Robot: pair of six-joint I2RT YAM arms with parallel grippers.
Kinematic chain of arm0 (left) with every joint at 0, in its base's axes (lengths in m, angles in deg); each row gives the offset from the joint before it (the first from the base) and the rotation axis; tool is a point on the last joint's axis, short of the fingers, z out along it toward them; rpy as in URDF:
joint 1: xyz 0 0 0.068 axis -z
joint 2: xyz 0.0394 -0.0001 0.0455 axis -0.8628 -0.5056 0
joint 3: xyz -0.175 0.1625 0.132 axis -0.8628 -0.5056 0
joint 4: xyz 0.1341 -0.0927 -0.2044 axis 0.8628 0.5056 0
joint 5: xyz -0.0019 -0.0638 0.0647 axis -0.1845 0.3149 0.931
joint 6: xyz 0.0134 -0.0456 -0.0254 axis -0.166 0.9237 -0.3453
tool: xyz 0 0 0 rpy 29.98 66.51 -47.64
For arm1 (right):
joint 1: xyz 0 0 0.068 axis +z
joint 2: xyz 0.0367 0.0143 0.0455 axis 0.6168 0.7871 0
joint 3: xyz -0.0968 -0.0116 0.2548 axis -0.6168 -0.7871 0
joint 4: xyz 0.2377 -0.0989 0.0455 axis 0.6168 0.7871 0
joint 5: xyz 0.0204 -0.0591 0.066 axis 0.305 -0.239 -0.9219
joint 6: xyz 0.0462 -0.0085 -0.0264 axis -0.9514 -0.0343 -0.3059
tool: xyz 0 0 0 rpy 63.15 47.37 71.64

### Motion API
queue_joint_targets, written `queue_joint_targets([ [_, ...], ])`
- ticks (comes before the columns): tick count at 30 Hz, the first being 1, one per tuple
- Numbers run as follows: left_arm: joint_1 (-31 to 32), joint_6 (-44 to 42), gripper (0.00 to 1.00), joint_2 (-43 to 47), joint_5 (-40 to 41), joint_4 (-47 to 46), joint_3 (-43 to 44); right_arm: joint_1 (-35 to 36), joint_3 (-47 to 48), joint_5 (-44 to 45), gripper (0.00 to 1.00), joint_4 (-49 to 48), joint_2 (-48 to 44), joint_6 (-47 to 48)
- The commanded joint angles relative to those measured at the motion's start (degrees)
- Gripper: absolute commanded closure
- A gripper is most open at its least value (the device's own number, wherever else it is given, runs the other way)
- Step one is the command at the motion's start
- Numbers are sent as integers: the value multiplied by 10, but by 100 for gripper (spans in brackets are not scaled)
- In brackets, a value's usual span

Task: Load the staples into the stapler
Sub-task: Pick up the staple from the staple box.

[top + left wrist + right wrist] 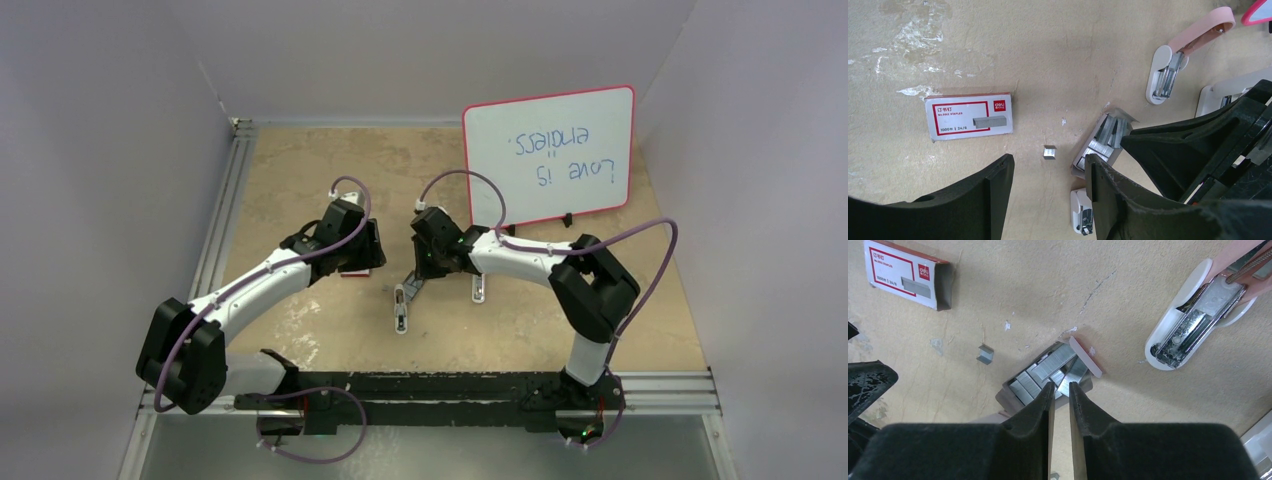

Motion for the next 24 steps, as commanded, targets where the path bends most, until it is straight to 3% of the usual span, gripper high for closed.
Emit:
queue_joint_targets([
  [1,-4,-5,46,2,7,-15,20,2,5,7,80,15,0,-10],
  [11,-4,-5,47,3,7,-14,19,2,4,15,77,17,10,-14],
  [17,-4,-5,47,3,9,-13,19,1,5,11,84,12,20,-14],
  [24,-5,-5,47,3,10,-13,20,2,4,17,83,12,27,-17],
])
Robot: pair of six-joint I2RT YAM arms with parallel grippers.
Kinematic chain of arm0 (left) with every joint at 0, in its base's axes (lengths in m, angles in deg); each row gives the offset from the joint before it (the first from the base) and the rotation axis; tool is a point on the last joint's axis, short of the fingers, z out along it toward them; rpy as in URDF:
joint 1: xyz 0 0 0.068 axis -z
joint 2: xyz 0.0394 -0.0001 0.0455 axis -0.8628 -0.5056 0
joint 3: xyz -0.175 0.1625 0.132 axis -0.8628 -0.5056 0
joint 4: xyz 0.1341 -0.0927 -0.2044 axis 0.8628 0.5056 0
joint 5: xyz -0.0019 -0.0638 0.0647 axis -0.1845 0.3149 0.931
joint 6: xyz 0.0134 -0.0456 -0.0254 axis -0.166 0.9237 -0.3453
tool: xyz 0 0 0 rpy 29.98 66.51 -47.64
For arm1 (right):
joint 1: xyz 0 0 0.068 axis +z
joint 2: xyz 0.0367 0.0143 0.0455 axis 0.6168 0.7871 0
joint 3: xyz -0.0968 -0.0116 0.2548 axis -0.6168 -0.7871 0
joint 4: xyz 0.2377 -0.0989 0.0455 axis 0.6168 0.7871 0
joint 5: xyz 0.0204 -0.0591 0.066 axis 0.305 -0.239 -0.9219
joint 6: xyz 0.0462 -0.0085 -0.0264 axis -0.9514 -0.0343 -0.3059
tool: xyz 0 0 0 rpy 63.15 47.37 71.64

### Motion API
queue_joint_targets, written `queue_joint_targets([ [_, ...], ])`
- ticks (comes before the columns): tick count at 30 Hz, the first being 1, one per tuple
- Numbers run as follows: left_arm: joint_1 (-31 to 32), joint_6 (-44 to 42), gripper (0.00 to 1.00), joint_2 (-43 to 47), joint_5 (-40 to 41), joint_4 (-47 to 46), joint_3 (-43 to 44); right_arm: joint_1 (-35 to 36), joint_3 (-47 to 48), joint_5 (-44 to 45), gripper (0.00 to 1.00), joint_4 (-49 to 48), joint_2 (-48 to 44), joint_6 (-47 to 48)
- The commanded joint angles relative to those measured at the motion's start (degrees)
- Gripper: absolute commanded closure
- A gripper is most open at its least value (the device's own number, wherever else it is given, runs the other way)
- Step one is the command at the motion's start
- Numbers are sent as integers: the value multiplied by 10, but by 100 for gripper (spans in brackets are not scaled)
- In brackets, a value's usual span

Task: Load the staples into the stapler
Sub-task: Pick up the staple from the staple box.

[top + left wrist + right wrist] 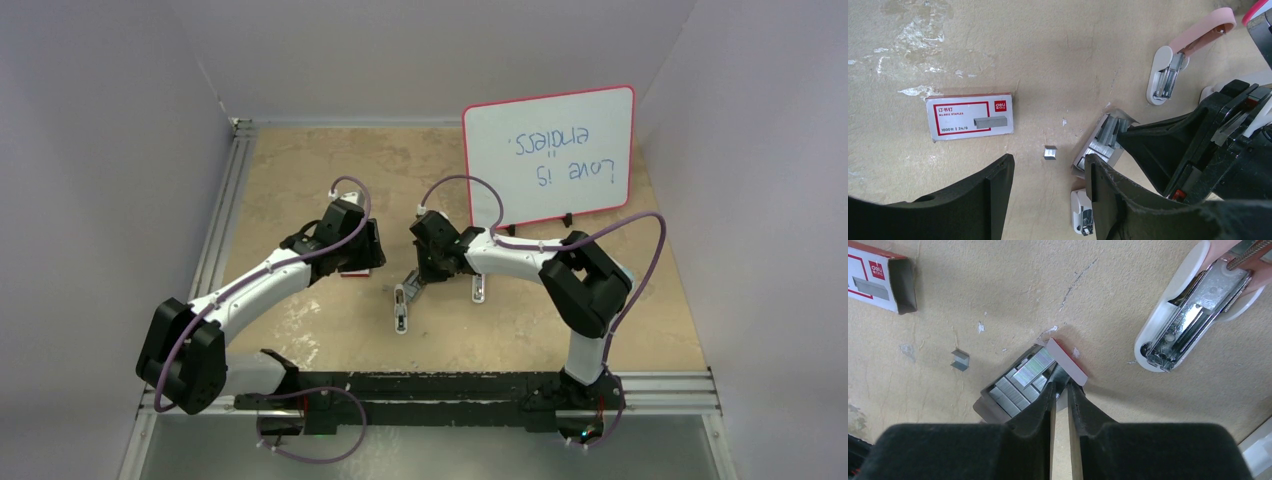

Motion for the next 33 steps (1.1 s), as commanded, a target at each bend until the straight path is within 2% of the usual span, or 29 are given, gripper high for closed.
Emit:
queue_joint_targets([
  [1,-4,-5,47,3,9,-12,20,2,5,11,83,1,0,-9],
  [3,-4,-5,47,4,10,-12,20,1,3,10,84,0,0,-12],
  [12,-4,-6,47,6,10,-11,20,2,-3,-6,100,2,-3,-40],
  [20,-4,1,46,19,-2,-23,15,-5,-22,1,100,-15,-56,-76],
  [25,-5,5,39,44,-17,-33,14,-28,-72,-34,100,-80,-116,-88],
  [29,-8,6,38,81,-64,-58,7,-48,-116,-83,100,-148,-165,-92],
  [33,-10,13,35,136,-171,-112,1,-61,-157,-158,100,-239,-223,-87],
])
